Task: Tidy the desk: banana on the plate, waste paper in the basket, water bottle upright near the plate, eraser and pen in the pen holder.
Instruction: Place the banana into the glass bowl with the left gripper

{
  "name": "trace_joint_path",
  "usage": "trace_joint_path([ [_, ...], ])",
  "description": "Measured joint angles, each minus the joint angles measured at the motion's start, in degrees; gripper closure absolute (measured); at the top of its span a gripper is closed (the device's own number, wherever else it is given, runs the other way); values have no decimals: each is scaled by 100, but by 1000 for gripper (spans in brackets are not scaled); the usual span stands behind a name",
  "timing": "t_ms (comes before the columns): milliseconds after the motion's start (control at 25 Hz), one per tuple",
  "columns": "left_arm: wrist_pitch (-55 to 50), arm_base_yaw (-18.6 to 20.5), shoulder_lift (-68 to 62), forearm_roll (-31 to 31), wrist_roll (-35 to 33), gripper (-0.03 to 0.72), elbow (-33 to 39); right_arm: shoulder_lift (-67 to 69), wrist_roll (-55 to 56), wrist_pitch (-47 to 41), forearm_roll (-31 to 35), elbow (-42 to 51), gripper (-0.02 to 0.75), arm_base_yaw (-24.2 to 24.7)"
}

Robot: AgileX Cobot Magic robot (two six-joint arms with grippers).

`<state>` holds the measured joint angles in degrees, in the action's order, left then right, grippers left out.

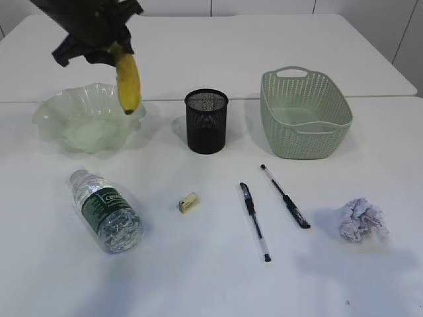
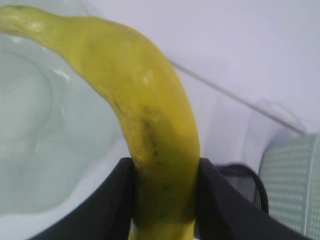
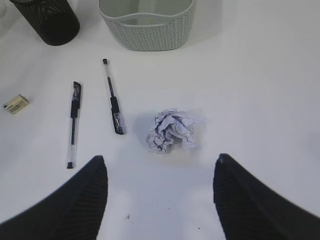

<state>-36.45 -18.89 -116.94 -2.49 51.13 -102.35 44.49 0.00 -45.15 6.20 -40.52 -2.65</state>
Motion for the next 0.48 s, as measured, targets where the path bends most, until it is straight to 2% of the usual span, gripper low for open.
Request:
trace_joint_path([
  [240,-224,880,-318,509,49,438,-685,0,0,58,21,0,246,0],
  [480,-282,1378,-757,1239,57,438,-894,0,0,70,21,0,246,0],
])
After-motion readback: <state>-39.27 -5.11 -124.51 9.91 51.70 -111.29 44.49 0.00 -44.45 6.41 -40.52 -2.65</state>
